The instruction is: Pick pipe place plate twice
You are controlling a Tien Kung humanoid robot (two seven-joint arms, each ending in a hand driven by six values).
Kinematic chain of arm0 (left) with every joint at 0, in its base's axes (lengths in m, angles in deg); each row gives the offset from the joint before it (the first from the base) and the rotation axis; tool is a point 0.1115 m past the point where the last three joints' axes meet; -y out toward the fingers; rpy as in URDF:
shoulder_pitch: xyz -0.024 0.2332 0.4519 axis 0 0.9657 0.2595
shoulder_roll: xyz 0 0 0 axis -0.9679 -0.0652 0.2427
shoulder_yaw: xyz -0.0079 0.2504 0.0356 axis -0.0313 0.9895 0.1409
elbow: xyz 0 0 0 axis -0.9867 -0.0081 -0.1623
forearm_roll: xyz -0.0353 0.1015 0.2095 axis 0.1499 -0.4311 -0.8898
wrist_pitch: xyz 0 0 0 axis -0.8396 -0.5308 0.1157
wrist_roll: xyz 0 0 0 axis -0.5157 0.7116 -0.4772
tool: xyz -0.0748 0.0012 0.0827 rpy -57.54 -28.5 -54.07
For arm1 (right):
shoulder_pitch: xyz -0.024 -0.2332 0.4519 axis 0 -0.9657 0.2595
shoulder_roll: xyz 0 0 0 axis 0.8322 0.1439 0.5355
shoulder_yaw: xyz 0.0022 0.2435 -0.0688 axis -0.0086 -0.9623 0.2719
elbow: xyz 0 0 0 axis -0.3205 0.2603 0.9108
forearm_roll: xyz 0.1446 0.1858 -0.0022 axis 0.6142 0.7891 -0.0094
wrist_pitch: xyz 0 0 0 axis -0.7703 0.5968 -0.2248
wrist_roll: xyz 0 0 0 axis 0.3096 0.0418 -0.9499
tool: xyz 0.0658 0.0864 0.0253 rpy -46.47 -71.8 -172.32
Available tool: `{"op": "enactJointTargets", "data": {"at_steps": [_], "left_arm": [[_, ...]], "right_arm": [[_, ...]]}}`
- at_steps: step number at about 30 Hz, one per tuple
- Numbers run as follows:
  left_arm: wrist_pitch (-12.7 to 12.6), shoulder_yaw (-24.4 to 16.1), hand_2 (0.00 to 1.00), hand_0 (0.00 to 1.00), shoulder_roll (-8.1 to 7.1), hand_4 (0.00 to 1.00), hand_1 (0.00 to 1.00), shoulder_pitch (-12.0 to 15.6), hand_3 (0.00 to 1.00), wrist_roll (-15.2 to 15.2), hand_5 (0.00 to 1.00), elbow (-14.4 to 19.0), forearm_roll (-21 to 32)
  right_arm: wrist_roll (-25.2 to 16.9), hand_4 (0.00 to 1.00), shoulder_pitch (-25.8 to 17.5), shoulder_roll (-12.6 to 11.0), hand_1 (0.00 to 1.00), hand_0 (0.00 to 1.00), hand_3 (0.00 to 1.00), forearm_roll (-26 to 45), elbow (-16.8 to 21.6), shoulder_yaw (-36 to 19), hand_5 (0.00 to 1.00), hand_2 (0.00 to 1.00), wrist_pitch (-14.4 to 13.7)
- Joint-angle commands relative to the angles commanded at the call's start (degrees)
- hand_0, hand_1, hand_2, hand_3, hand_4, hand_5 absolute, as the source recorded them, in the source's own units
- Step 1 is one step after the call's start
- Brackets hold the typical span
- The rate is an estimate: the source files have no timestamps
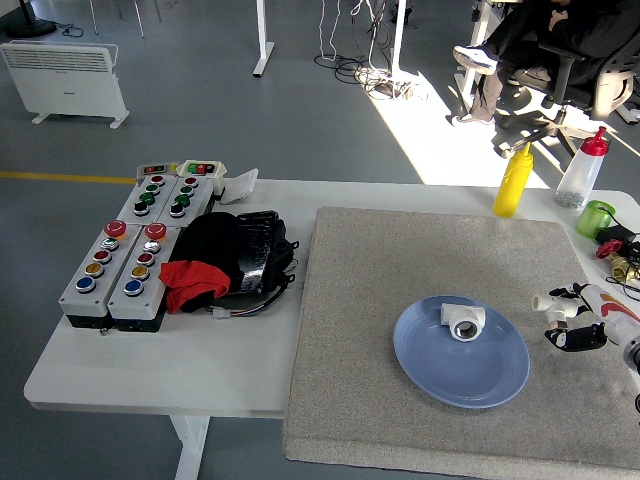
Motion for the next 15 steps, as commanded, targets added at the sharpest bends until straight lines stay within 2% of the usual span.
{"op": "enactJointTargets", "data": {"at_steps": [3, 6, 10, 15], "left_arm": [[0.0, 0.0, 0.700, 0.679, 0.00, 0.339, 0.671, 0.0, 0.636, 0.0, 0.998, 0.0, 0.0], [0.1, -0.1, 0.700, 0.679, 0.00, 0.339, 0.671, 0.0, 0.636, 0.0, 0.998, 0.0, -0.2], [0.1, -0.2, 0.700, 0.679, 0.00, 0.339, 0.671, 0.0, 0.636, 0.1, 0.998, -0.1, -0.2], [0.0, -0.2, 0.700, 0.679, 0.00, 0.339, 0.671, -0.1, 0.636, 0.2, 0.998, -0.1, -0.1]], "right_arm": [[0.1, 0.487, -0.2, -0.3, 0.413, 0.286, 0.604, -0.1, 2.2, 0.0, 0.095, 0.540, -0.1], [0.2, 0.485, -0.5, -0.9, 0.413, 0.283, 0.603, 0.4, 6.3, 0.9, 0.094, 0.540, -0.1], [1.4, 0.485, -1.2, -2.0, 0.413, 0.283, 0.603, 0.9, 13.2, 3.9, 0.094, 0.540, 1.0], [2.8, 0.487, -2.2, -2.7, 0.417, 0.294, 0.604, 1.2, 18.3, 6.4, 0.096, 0.542, 2.6]]}}
